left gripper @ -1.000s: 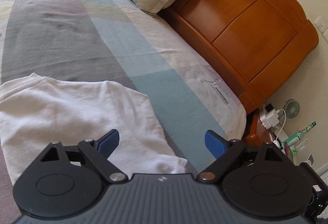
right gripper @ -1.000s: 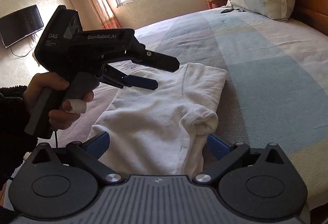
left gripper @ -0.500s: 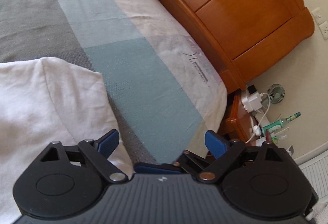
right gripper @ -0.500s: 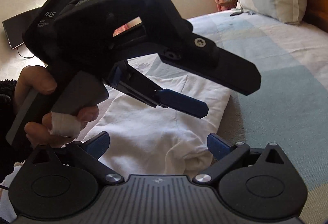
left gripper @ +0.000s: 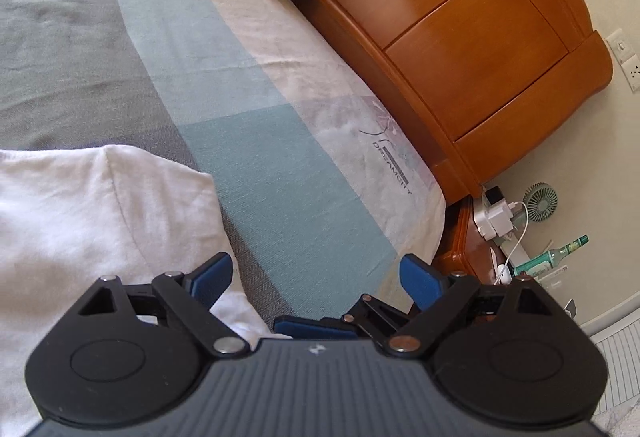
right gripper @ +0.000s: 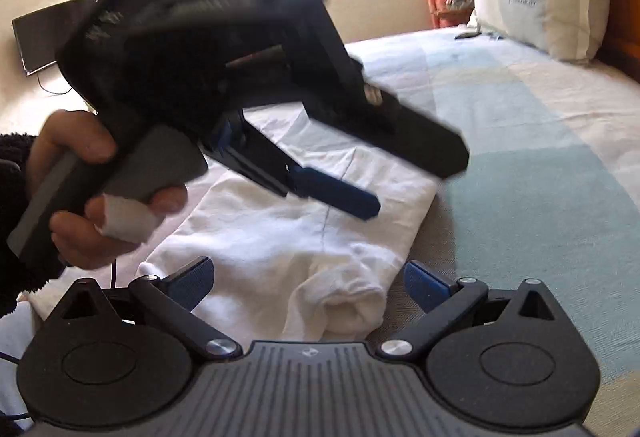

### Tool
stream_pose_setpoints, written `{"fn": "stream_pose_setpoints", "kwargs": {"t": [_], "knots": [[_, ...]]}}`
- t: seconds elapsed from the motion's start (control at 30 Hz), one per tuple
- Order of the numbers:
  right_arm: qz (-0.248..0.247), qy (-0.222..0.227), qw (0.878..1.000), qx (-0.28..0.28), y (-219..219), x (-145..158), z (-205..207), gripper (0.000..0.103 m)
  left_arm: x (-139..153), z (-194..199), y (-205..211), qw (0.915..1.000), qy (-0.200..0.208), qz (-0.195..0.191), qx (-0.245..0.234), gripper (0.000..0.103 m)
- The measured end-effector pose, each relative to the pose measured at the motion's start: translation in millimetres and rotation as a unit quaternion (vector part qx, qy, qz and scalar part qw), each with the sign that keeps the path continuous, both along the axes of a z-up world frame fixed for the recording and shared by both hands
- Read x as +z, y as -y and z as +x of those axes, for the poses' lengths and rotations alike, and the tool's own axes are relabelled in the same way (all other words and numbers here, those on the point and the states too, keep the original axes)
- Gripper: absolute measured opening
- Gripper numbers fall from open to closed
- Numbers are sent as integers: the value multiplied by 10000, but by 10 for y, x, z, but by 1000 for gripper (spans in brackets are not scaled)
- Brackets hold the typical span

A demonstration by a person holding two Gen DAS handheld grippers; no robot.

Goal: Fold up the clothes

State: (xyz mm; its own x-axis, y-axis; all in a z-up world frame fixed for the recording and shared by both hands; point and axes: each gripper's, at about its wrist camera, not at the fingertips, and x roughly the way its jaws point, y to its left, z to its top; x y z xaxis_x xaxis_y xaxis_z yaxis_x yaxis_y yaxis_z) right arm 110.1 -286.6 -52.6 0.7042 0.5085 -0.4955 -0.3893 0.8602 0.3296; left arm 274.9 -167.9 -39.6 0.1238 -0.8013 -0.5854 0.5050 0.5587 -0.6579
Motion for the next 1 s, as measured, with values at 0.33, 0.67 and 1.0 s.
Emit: {"fn": "stream_pose_setpoints", "kwargs": {"t": [0.33,0.67,1.0], "knots": [[209,-205,9945,1005,-84,-9,-366,103,-240,70,46,9992,-288,274,-104,91],[165,351,9992,-19,62,80,-252,103,26,-47,-54,9997,-47,27,-222,91],[564,217,9981,-101,428,8,-286,74,18,-164,-307,10000,-15,-25,-32,91]]}}
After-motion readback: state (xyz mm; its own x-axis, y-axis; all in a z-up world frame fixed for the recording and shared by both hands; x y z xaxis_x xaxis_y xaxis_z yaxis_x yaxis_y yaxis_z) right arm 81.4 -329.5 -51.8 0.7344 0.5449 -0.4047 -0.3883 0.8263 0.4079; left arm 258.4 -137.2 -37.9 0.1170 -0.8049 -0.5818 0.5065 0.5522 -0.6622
